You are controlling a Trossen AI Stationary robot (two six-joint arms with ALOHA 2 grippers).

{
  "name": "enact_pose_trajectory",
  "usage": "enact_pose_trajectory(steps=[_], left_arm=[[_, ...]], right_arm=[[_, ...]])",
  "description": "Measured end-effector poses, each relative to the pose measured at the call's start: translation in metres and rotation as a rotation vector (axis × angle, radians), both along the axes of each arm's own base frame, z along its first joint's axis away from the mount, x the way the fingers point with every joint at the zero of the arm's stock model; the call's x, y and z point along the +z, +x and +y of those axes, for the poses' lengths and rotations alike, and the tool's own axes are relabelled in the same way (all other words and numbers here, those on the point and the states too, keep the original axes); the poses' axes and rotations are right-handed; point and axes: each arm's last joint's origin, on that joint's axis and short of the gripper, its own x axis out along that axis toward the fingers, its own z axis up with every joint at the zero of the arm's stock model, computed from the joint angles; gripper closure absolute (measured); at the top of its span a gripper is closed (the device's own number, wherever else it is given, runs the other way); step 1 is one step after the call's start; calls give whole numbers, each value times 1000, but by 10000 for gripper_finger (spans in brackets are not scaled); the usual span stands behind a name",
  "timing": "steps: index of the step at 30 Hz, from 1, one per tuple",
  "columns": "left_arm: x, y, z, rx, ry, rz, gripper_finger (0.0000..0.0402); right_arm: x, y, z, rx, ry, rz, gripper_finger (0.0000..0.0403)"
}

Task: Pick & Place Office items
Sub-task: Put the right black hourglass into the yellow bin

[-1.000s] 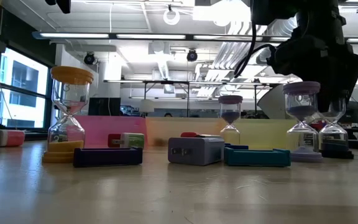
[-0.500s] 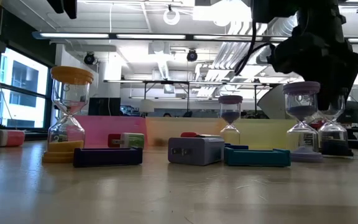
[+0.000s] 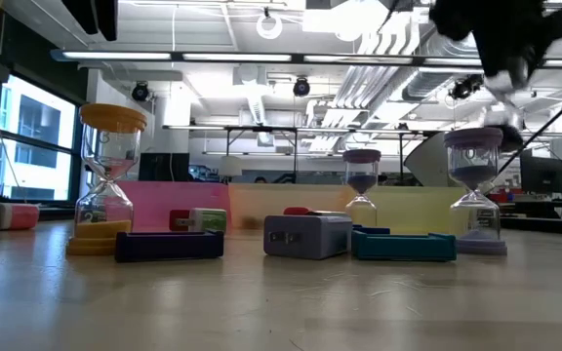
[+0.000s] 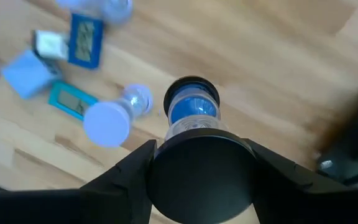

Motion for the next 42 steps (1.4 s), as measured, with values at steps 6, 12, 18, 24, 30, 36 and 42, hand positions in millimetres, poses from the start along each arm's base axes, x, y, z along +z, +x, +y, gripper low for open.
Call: enact_pose_trajectory(steps=[6, 12, 18, 24, 30, 36, 42], left_arm=[[0, -1, 0, 37, -22, -4, 204], [0, -1, 0, 39, -22, 1, 204], [0, -1, 0, 40, -22, 2, 204], [-1, -2, 0, 62, -26, -1, 204], [-1, -3, 1, 111, -33, -6, 204], [-1, -4, -3, 135, -44, -20, 204], [-2, -6, -7, 154, -52, -28, 204]], right_arm=[[52, 2, -19, 27, -152, -154, 207], [75, 1, -56, -6, -223, -212, 207], [72, -4, -95, -32, -230, -145, 207], [55, 4, -137, -31, -232, -39, 207], [26, 17, -180, 4, -207, 93, 207], [-8, 33, -212, 71, -167, 182, 207], [-32, 44, -235, 102, -159, 199, 207]])
